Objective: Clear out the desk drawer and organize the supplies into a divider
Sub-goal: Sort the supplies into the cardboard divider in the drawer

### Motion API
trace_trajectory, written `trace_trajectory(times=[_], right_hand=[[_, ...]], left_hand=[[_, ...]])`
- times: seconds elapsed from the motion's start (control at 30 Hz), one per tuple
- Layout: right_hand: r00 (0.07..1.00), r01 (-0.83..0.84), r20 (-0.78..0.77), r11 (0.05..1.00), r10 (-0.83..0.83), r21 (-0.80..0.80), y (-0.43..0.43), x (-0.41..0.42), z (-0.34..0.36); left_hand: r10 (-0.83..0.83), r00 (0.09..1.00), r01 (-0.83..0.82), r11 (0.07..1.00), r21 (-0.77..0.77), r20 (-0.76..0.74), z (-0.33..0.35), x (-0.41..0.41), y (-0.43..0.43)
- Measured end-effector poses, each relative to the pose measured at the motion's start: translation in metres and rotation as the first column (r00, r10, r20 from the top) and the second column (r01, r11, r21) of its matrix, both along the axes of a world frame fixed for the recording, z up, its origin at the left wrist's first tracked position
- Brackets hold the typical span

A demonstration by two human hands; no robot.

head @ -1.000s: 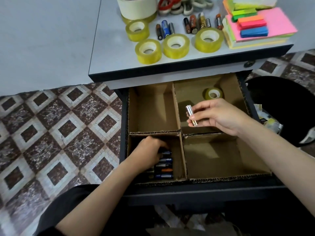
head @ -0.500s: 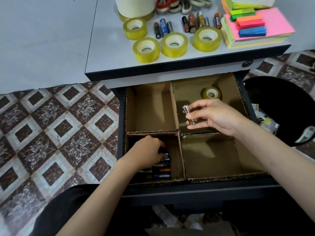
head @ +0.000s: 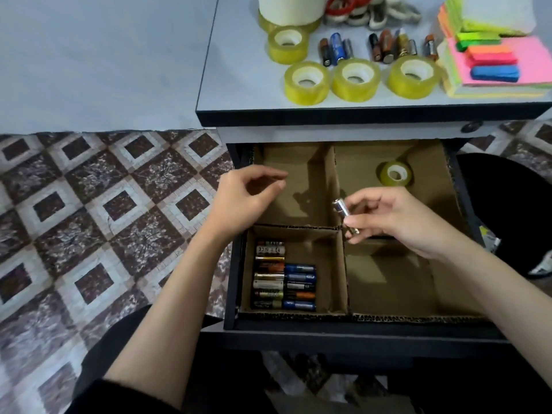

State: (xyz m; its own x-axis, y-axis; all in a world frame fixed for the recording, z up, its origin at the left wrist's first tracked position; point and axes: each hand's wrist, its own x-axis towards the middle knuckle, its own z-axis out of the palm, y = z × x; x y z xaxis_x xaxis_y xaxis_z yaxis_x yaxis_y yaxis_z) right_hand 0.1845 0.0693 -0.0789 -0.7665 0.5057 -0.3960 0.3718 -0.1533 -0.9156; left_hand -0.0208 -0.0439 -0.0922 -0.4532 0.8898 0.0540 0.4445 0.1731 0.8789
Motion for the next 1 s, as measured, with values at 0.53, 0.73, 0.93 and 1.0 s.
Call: trace_trajectory(times=[0.53, 0.73, 0.93, 1.0], right_hand=[[0.662, -0.724, 0.731, 0.395, 0.168, 0.565, -0.080, -0.060, -0.024], [0.714, -0.659, 0.672, 0.508, 0.193, 0.554, -0.078, -0.061, -0.032], [0.729, -0.641, 0.649, 0.551, 0.219, 0.534, -0.076, -0.059, -0.033], [0.723, -0.649, 0.656, 0.537, 0.216, 0.539, -0.076, -0.059, -0.032]], left_hand=[[-0.045, 0.989, 0.039, 0.998, -0.044, -0.143, -0.009, 0.002, 0.009], [-0.043, 0.990, 0.037, 0.998, -0.047, -0.135, -0.011, 0.002, 0.009], [-0.039, 0.989, 0.033, 0.998, -0.048, -0.141, -0.013, 0.001, 0.009], [-0.036, 0.990, 0.029, 0.998, -0.054, -0.134, -0.013, 0.000, 0.009]])
